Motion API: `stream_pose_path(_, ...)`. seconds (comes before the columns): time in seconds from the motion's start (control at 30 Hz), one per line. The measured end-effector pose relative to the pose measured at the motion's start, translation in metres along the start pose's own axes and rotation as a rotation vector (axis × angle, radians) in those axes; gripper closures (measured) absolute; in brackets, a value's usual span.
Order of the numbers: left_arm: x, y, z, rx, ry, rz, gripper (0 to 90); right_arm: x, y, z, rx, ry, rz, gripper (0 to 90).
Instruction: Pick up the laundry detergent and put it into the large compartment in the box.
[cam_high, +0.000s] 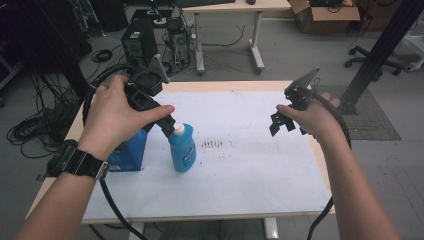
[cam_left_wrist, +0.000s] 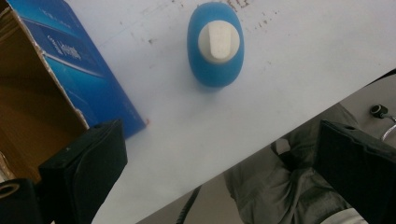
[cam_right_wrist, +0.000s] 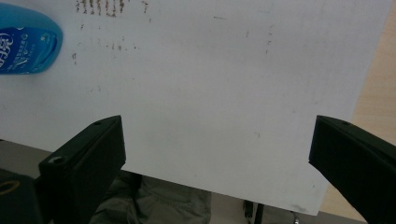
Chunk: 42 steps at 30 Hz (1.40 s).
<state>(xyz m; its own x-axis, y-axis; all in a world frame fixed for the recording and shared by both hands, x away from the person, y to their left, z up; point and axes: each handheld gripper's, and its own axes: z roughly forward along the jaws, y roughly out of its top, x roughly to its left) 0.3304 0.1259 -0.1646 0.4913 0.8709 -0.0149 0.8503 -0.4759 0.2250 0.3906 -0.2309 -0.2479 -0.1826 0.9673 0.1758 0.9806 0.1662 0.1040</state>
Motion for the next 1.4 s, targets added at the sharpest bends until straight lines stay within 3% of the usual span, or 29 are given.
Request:
stream_pose_path(0.77,-0.007,0.042,0.033,0.042,0.002,0.021,3.6,-0.011,-0.001,0.004,-0.001,-0.008,-0.015,3.7)
stream_pose_path(1.4,-0.008,0.054,0.070,0.059,-0.023,0.007,3.8,-0.022,-0.003,0.015,-0.006,0.003,-0.016,3.8)
